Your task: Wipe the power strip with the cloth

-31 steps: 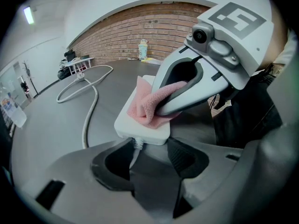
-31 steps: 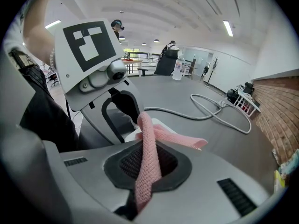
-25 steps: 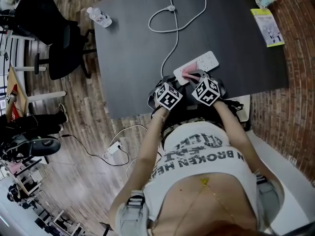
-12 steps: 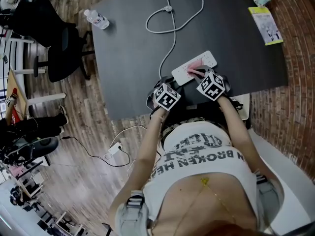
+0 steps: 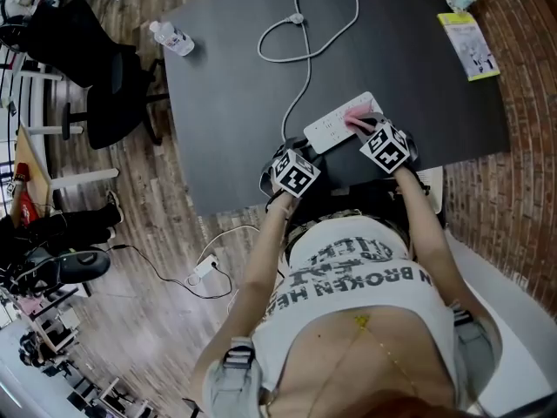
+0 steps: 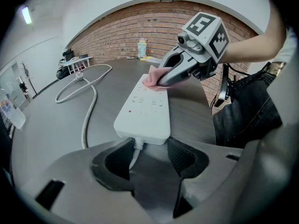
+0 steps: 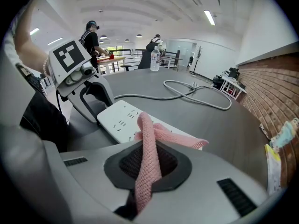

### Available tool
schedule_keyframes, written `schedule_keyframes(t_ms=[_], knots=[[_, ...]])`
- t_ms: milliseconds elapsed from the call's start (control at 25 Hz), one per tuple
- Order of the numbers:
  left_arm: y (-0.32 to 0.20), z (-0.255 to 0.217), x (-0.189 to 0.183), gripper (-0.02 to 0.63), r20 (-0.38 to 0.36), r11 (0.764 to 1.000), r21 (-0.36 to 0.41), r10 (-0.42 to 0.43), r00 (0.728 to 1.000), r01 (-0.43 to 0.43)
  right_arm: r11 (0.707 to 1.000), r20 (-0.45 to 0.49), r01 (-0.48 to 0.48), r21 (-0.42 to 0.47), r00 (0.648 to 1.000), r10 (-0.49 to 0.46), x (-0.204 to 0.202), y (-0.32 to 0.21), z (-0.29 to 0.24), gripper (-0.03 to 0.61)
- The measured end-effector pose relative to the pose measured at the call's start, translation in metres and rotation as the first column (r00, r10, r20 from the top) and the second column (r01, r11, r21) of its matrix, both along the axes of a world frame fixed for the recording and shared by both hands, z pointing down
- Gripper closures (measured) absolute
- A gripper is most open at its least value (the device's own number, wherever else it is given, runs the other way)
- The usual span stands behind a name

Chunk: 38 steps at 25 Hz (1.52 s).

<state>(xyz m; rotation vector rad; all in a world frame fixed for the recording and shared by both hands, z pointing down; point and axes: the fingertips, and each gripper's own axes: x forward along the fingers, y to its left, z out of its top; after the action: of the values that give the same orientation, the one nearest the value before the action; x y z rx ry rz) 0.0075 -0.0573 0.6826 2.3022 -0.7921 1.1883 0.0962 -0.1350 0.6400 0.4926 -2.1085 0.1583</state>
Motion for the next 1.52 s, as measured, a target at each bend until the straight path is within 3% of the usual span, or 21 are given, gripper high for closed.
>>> schedule_keyframes(t_ms=[440,720,1520], knots=[[0.000,0.000,0.001,0.388,0.001,1.000,-0.001,-0.001,1.000,0.001,0.997,-0.005,-0.079,-0.005,0.997,0.079,0.033,-0.021,0.002,0.561],[0.000,-0.001,0.001,0.388,0.001,1.000,0.002,-0.002,1.000,0.002,0.983,-0.017,-0.186,0.003,0.982,0.186,0.068,-0.040,0.002,0.561],[0.000,0.001,0.003,0.388,0.000,1.000,0.004,-0.005,1.000,0.005,0.971,0.015,-0.237,0.013,0.971,0.237,0.071,-0.043,0.004,0.561]])
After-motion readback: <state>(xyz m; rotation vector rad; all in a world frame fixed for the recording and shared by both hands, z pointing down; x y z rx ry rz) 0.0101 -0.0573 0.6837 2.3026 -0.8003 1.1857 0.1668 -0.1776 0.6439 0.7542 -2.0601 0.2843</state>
